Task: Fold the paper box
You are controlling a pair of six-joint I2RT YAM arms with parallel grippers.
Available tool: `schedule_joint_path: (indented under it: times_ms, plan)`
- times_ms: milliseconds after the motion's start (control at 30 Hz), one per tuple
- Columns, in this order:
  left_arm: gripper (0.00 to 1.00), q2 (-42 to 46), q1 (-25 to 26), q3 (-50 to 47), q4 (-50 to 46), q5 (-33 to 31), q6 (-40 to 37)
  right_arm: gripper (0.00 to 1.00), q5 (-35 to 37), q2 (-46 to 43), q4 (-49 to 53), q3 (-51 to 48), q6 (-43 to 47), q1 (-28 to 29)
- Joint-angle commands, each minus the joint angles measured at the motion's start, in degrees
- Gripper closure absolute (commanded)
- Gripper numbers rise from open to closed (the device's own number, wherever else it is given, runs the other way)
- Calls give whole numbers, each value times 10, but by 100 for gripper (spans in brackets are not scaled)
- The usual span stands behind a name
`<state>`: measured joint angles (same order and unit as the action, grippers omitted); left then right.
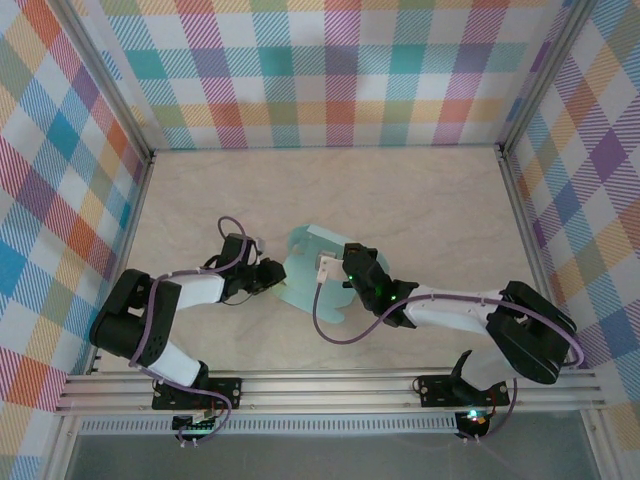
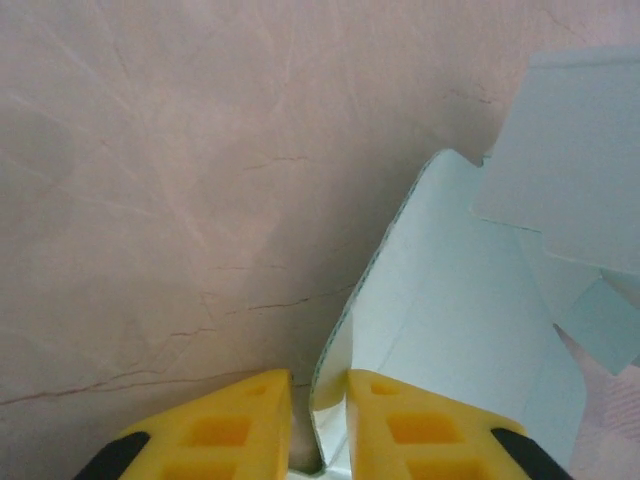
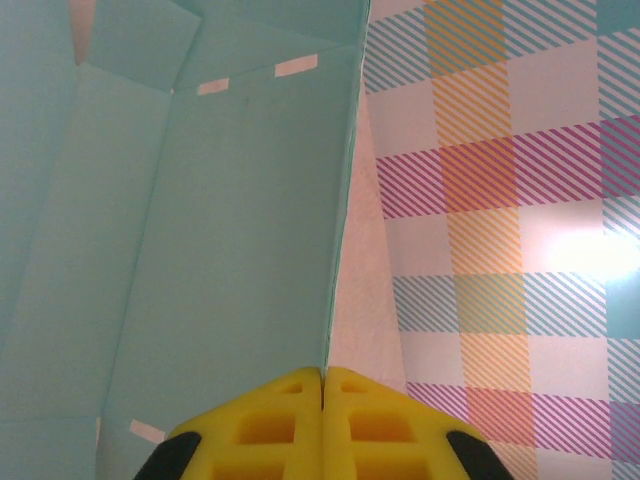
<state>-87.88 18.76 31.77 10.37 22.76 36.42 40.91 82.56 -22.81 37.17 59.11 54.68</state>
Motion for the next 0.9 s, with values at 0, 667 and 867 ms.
schedule_joint_path:
  times_ms: [0, 667, 867]
  plan:
    - [76, 33, -8, 13, -41, -21, -9, 100, 1, 13, -10, -7, 9, -6]
    - [69, -54, -48, 176, -90, -43, -116, 100, -41, -5, 78, 26, -62, -21]
    - [73, -167, -47, 289, -98, 16, -165, 100, -40, -9, 77, 28, -49, -27]
